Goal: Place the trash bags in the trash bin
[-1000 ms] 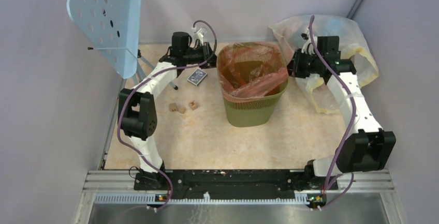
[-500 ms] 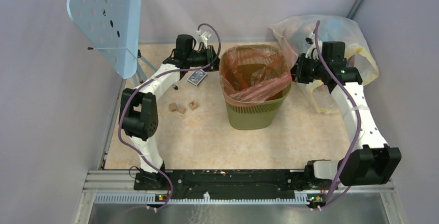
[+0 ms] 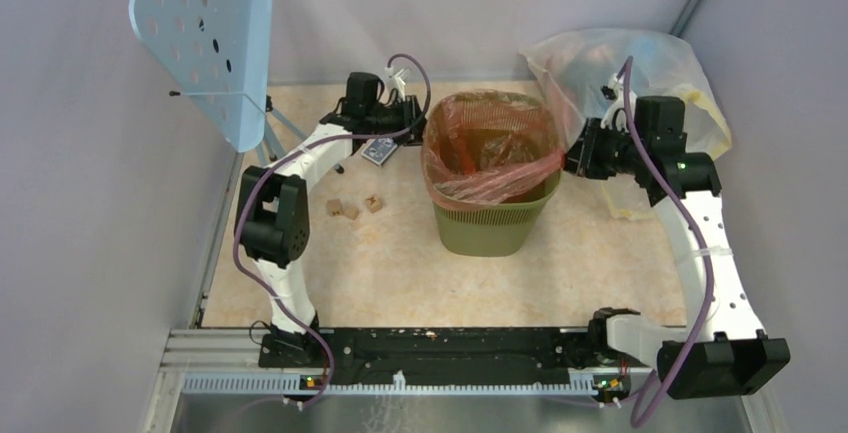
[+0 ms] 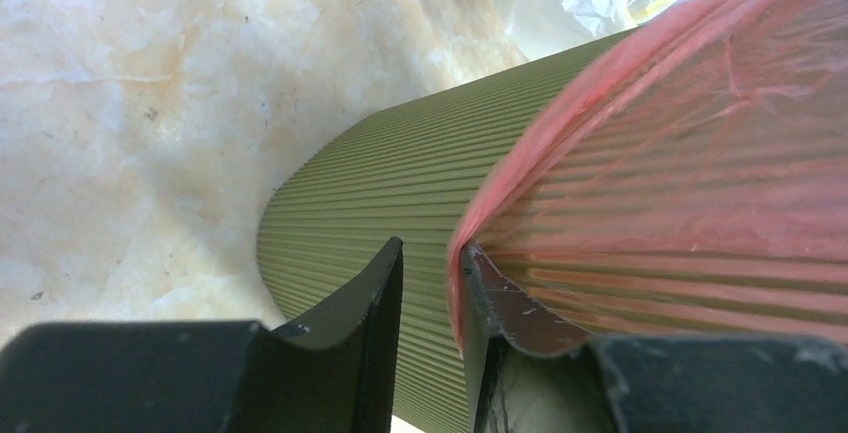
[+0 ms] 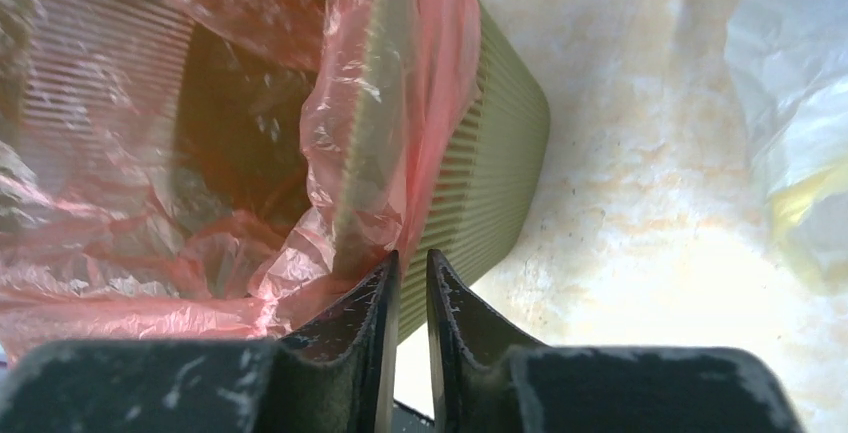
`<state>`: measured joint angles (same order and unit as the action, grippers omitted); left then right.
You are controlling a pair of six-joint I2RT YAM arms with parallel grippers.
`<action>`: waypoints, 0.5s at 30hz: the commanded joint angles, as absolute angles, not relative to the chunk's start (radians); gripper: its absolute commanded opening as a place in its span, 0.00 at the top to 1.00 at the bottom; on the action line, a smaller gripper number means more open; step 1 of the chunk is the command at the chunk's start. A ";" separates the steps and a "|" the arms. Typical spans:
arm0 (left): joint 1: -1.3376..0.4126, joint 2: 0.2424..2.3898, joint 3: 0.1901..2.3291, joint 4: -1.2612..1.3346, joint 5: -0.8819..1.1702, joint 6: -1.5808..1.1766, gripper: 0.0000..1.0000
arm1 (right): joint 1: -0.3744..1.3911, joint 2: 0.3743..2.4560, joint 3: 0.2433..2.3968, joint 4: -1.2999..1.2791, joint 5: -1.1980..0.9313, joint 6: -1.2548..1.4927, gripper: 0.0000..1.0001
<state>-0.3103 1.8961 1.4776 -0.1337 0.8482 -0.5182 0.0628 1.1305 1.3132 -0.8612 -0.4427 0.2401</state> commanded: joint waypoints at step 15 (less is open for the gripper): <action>-0.309 1.723 1.534 -0.287 0.669 -0.456 0.27 | 0.075 0.904 1.280 -0.836 -0.304 0.307 0.51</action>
<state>-0.3088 1.8408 1.5074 -0.2432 0.7364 -0.4793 0.0654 0.9646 1.2510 -0.8959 -0.3378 0.2909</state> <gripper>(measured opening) 0.701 0.453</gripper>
